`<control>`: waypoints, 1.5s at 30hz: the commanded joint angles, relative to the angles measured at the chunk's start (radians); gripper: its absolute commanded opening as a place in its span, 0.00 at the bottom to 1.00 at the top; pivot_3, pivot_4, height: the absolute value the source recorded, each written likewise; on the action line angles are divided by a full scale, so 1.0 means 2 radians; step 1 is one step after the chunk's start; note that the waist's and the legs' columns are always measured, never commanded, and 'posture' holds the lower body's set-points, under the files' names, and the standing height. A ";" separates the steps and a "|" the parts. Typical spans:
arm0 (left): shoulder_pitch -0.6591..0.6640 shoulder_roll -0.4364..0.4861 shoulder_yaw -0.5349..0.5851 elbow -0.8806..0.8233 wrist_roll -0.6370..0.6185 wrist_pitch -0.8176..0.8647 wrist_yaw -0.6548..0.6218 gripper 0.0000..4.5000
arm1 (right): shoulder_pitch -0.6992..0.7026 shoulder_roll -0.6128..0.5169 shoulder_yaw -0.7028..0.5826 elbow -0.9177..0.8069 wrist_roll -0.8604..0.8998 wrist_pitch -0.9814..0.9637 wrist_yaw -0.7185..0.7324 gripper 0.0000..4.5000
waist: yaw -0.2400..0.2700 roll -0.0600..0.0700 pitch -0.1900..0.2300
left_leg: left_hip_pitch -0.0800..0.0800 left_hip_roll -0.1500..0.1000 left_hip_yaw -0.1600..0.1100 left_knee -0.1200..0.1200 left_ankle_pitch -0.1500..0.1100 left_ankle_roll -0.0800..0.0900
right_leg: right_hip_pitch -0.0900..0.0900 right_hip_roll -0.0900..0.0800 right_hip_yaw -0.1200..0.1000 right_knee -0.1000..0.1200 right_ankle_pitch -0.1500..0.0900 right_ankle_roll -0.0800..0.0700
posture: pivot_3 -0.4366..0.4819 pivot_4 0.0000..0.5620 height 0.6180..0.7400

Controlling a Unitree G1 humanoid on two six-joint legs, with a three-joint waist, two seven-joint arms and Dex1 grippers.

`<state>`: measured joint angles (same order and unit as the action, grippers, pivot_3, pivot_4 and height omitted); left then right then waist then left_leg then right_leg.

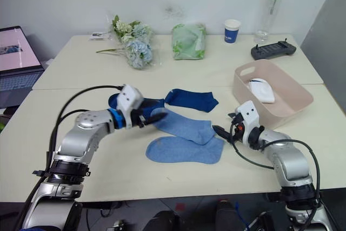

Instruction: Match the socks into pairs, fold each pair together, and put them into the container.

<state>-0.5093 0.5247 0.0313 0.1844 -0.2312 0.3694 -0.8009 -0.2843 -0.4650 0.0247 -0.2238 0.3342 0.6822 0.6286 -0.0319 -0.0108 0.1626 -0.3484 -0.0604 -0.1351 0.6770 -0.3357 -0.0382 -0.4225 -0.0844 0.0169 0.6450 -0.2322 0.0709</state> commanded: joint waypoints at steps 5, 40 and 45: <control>0.060 -0.008 0.053 -0.058 -0.061 0.073 0.029 0.73 | 0.005 -0.003 0.016 -0.037 0.003 0.011 0.000 1.00 | 0.001 0.000 0.000 | 0.000 0.000 0.000 0.000 0.000 0.000 | 0.000 -0.001 0.000 0.000 0.000 0.000 | 0.48 0.27 1.00; 0.082 -0.059 0.101 -0.057 -0.182 0.182 0.061 0.00 | -0.013 -0.010 0.028 -0.012 0.005 0.010 0.024 0.00 | 0.002 0.000 0.000 | 0.000 0.000 0.000 0.000 0.000 0.000 | 0.000 -0.001 0.000 0.000 0.000 0.000 | 0.48 0.27 1.00; 0.085 -0.055 0.103 -0.075 -0.190 0.190 0.066 0.00 | -0.018 -0.012 0.016 -0.008 0.010 0.013 0.022 0.00 | 0.002 0.000 0.000 | 0.000 0.000 0.000 0.000 0.000 0.000 | 0.000 -0.001 0.000 0.000 0.000 0.000 | 0.48 0.27 1.00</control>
<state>-0.3360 0.3982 0.2234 0.0838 -0.5907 0.7432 -0.6666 -0.2983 -0.4879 0.0933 -0.2205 0.3345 0.7192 0.6737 -0.0287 -0.0110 0.1625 -0.3482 -0.0599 -0.1354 0.6774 -0.3357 -0.0383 -0.4218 -0.0856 0.0170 0.6451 -0.2321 0.0708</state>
